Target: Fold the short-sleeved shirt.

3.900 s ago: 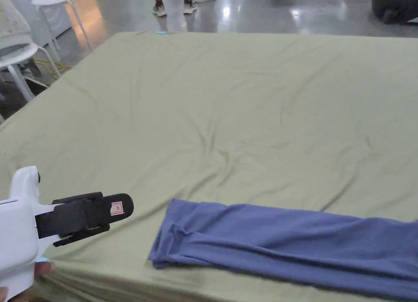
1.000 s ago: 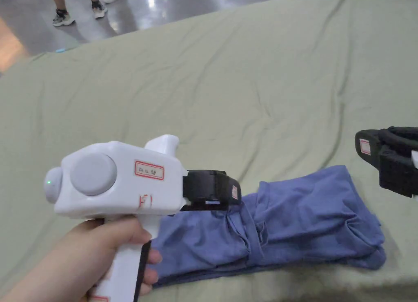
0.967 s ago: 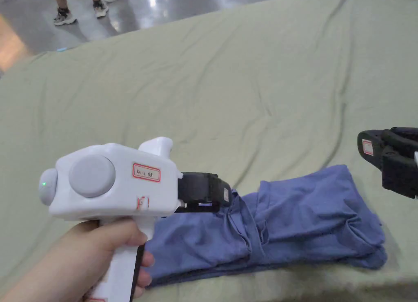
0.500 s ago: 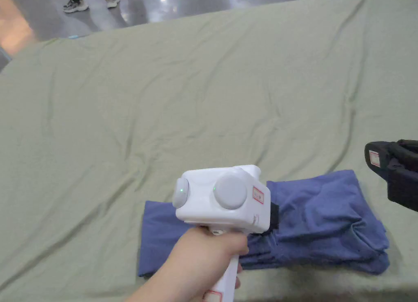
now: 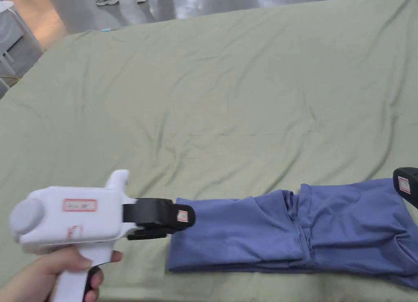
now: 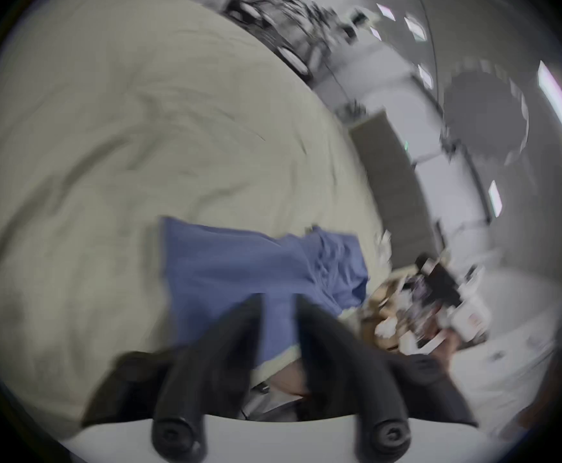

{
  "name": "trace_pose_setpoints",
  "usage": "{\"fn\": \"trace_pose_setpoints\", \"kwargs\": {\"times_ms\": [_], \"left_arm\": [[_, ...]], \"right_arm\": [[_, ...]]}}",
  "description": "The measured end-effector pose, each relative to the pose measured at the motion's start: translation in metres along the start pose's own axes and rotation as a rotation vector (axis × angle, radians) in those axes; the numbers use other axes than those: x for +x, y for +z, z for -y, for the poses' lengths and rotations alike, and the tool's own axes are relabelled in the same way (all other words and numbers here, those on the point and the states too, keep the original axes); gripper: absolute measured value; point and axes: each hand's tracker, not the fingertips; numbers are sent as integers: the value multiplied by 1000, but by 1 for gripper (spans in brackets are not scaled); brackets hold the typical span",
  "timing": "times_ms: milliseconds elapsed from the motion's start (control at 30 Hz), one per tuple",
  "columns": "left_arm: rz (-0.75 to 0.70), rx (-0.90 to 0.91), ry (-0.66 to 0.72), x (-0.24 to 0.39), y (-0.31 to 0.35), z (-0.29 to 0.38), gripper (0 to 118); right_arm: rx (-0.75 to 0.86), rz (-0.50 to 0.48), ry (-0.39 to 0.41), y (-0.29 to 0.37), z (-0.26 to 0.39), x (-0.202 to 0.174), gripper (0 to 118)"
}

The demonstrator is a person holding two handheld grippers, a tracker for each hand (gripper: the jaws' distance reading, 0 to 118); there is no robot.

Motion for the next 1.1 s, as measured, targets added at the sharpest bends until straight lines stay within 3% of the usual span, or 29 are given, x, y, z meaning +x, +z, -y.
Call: {"fn": "trace_pose_setpoints", "kwargs": {"times_ms": [33,67,167,233,367,400,433,500,533,633,700,800,1100], "left_arm": [[43,23,34,-17,6,0,101],[59,4,51,-33,8,-1,118],[167,-25,94,-58,-7,4,117],[151,-24,121,-65,-27,7,117],[279,-63,118,-53,-71,4,116],[299,-90,132,-46,-82,5,111],[291,-109,112,-52,-88,-2,95],[159,-185,-14,-43,-106,-1,19],[115,-194,-95,-42,-112,1,11],[204,-178,65,-55,-101,-3,11],[150,-139,-9,-50,-82,-3,10],[124,-128,5,-51,-55,-6,8],[-290,-105,-30,-4,41,-39,8]], "right_arm": [[-7,-1,1,-2,-1,-2,0],[-12,-4,2,-3,-2,-4,0],[-17,-2,28,-6,-8,-12,0],[-20,-2,42,-9,-12,-17,0],[-23,-6,31,-17,-18,-22,0],[-27,-12,21,-19,-19,-23,0],[-29,-16,12,-21,-19,-24,0],[-19,-27,-14,-22,-17,-24,0],[-24,-42,-30,-23,-17,-23,0],[-31,-27,-29,-24,-18,-25,0],[-31,-31,-22,-22,-18,-25,0],[-30,-38,-19,-20,-19,-25,0],[-9,-59,-4,-7,-30,-19,0]]}}
